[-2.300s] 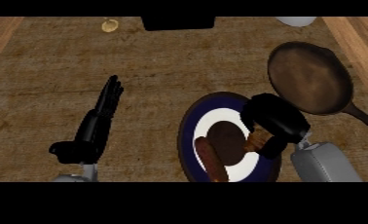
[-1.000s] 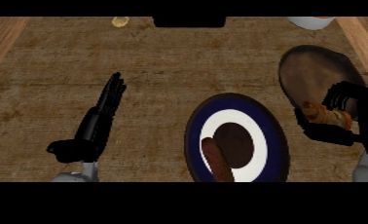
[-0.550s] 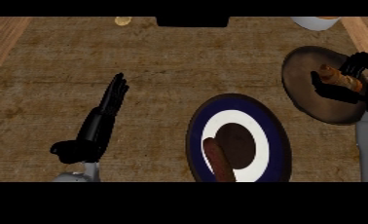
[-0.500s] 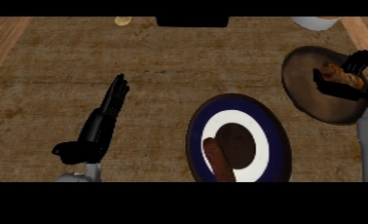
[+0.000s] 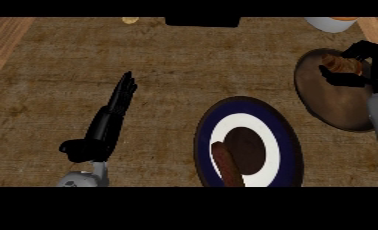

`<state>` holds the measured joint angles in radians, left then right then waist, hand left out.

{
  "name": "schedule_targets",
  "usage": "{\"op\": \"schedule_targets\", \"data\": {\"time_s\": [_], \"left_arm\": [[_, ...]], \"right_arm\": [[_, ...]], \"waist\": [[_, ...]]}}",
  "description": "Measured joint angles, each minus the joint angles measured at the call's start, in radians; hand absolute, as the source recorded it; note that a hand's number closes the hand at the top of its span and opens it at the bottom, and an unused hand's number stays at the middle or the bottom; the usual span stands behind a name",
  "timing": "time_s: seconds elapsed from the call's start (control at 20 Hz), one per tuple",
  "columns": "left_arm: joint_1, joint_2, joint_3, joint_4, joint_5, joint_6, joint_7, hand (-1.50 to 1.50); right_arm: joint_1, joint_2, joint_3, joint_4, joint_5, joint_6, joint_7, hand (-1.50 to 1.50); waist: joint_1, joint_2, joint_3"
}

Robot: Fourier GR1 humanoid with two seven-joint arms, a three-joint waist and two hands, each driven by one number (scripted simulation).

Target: Pick the croissant from the plate and place it in the pan

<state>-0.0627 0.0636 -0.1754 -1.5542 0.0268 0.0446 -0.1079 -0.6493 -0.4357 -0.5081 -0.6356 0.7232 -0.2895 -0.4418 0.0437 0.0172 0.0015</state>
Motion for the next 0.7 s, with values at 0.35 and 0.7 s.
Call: {"op": "schedule_targets", "data": {"time_s": [0.35,0.7], "left_arm": [[-0.021,-0.013,-0.020,-0.017,-0.015,0.006,0.024,0.00],[-0.001,-0.006,-0.009,-0.015,-0.008,-0.004,0.008,0.00]], "right_arm": [[-0.095,-0.043,0.069,0.232,0.065,0.192,0.028,-1.50],[-0.150,-0.037,-0.028,0.327,-0.037,0.197,-0.117,-1.50]], "waist": [[0.018,0.005,0.002],[0.013,0.005,0.004]]}}
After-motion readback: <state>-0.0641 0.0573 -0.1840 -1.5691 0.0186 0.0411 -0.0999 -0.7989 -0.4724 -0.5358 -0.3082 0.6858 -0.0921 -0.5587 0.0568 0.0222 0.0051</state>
